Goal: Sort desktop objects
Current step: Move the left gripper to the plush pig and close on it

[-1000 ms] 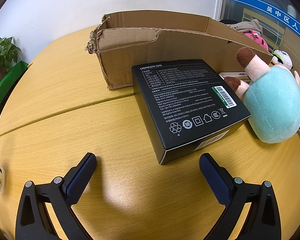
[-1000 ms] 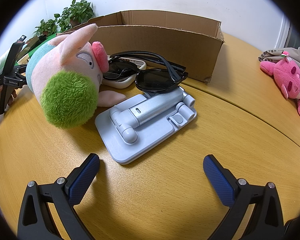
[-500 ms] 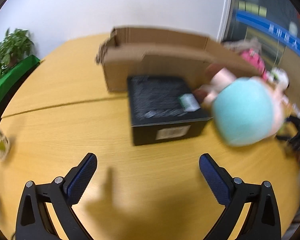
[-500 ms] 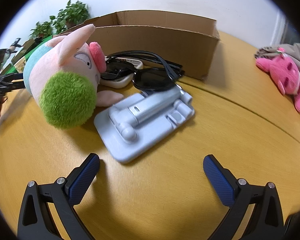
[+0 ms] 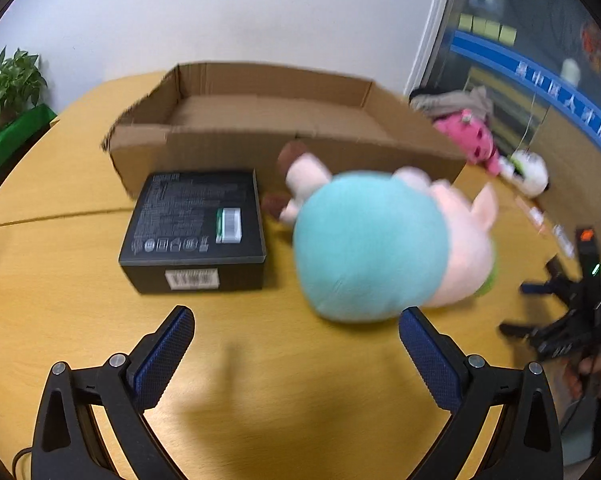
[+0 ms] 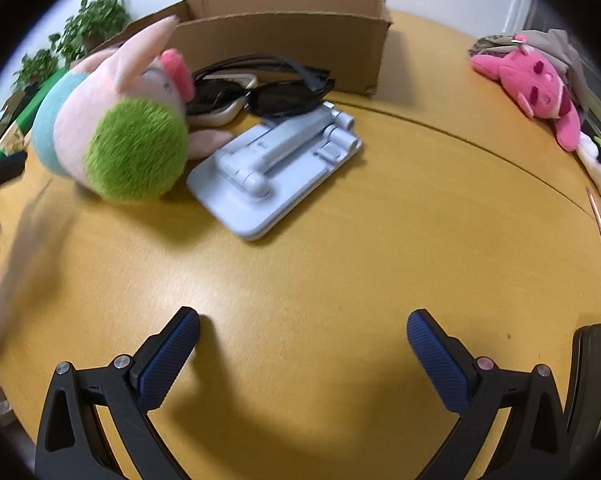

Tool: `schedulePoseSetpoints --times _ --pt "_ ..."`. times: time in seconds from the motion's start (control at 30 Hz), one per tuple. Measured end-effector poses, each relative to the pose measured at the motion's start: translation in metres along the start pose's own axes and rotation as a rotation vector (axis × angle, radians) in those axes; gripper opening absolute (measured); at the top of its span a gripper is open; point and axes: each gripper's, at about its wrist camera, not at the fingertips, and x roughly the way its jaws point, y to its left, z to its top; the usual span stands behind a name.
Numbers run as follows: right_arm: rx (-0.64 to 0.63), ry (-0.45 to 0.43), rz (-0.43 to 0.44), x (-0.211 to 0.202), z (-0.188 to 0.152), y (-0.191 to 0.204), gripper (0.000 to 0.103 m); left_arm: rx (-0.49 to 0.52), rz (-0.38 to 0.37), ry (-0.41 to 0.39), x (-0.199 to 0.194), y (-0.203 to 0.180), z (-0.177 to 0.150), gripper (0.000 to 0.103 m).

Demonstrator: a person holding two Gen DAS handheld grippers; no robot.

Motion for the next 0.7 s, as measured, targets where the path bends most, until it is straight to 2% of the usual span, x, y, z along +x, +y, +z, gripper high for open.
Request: schedulePoseSetpoints --times 0.13,0.27,0.37,0.57,0.7 --pt "-0.037 -0.036 -0.004 -0.01 0.002 0.015 0.102 -0.064 -0.098 -0.02 -0.007 0.005 0.014 0.103" --pt "-0.123 -0.163 0.058 -0.04 0.015 0.045 0.103 -0.097 -0.195 0.004 0.006 0.004 0.029 0.103" --pt "-0.162 -0.232 0.103 -0.051 0.033 0.061 0.102 -0.122 -0.225 0.033 0.022 0.001 0.036 0.102" --pt "-0.161 -0.207 0.166 -0.021 0.053 0.076 0.102 -0.103 -0.275 0.069 0.042 -0.013 0.033 0.098" --pt "-0.109 -0.188 0.212 -0.007 0.063 0.078 0.102 -0.092 -0.249 0.069 0.056 -0.017 0.033 0.094"
